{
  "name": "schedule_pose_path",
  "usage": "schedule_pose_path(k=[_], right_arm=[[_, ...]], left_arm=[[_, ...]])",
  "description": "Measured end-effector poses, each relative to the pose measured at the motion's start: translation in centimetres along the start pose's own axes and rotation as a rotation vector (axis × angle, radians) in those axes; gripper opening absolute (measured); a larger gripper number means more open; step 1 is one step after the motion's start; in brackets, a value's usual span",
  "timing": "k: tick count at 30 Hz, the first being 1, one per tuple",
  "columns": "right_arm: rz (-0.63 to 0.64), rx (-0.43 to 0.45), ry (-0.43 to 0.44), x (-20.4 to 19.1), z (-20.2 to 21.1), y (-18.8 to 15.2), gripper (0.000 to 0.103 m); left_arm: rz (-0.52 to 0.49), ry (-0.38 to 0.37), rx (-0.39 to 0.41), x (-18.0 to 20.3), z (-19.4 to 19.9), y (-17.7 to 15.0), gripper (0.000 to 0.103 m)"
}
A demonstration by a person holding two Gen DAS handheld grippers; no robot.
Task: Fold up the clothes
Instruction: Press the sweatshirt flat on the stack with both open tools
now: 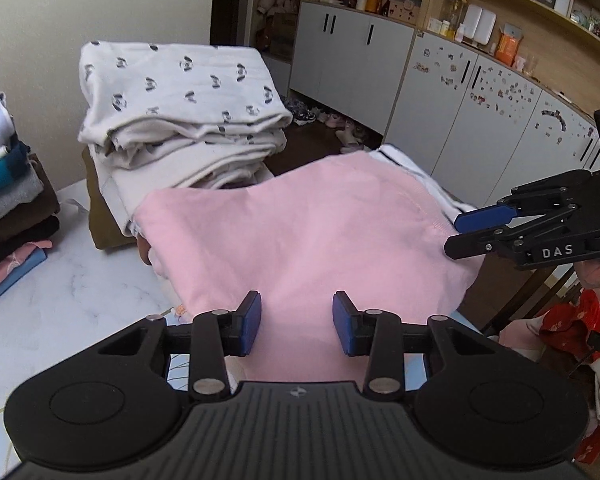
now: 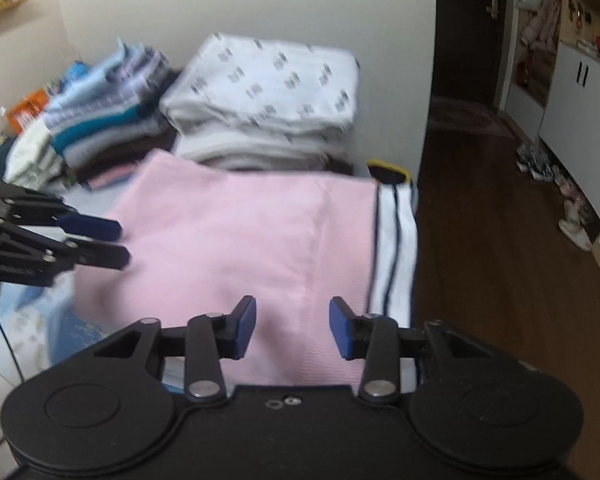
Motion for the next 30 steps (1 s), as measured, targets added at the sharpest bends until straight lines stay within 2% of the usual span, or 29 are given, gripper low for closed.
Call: schedule_pose_path(k=[5, 10, 12, 14, 30], right_arm=[[-0.019, 0.059, 0.01, -1.7, 2.7, 0.7, 0.103], [-0.023, 0.095, 0.011, -2.7, 4.3, 0.6, 0.103], [-0.021, 0.089, 0.008, -3.2, 4.5, 0.3, 0.103], [-0.02, 0.081, 0.006, -3.7, 4.7, -0.3, 0.103], [0.018, 0.075, 0.016, -6.3, 6.1, -2.6, 0.103]], left_arm=[[0.007, 0.023, 0.023, 0.8, 2.6, -0.1, 0.06], [0.015, 0.032, 0.024, 1.4, 4.1, -1.1, 0.089], [0.026, 0.032, 0.021, 1.5, 4.5, -1.6, 0.092], [0.039, 0.034, 0.018, 1.7, 4.7, -2.2, 0.102], [0.195, 0.131, -0.014, 1.3, 5.4, -5.6, 0.102]])
Point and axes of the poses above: each gripper's, at about its wrist camera, not at the fingertips, and z roughly against the way its jaws point, x to its right, y to its top, the point moved 8 cm from there along -z, roughly the way its jaws point, and after that the axes turned 8 degrees about -y, right-handed, at the moved point
